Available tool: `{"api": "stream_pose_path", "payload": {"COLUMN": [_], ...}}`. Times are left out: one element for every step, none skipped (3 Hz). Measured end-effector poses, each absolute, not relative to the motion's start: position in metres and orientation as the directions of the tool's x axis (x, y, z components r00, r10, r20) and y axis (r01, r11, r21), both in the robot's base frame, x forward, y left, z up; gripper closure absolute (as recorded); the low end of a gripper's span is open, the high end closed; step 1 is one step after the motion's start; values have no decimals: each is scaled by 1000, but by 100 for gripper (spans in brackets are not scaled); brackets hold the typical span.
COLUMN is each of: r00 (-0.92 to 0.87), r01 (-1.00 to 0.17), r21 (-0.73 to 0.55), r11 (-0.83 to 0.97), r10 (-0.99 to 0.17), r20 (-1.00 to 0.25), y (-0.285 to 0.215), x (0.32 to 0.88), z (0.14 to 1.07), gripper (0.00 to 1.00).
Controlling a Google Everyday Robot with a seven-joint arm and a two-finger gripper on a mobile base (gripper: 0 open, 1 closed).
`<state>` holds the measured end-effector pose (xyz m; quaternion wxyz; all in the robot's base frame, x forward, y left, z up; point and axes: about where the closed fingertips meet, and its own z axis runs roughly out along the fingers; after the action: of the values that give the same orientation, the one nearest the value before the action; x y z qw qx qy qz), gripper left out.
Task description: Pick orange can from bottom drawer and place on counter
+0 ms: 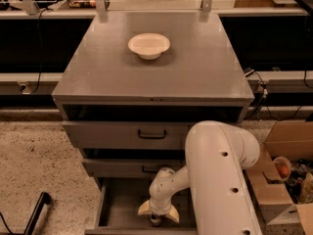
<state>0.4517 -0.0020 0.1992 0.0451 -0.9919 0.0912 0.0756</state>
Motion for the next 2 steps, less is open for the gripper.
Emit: {"api": "stream_pose_path", "payload": {"r00": [972, 971], "r01": [-189, -195], "r21": [-79, -98], "r11": [-979, -976], "r10": [-175, -178], "r20": [-158, -158], "y": [-2, 2], "x": [451, 453], "z": [198, 191], "gripper": [0, 0]}}
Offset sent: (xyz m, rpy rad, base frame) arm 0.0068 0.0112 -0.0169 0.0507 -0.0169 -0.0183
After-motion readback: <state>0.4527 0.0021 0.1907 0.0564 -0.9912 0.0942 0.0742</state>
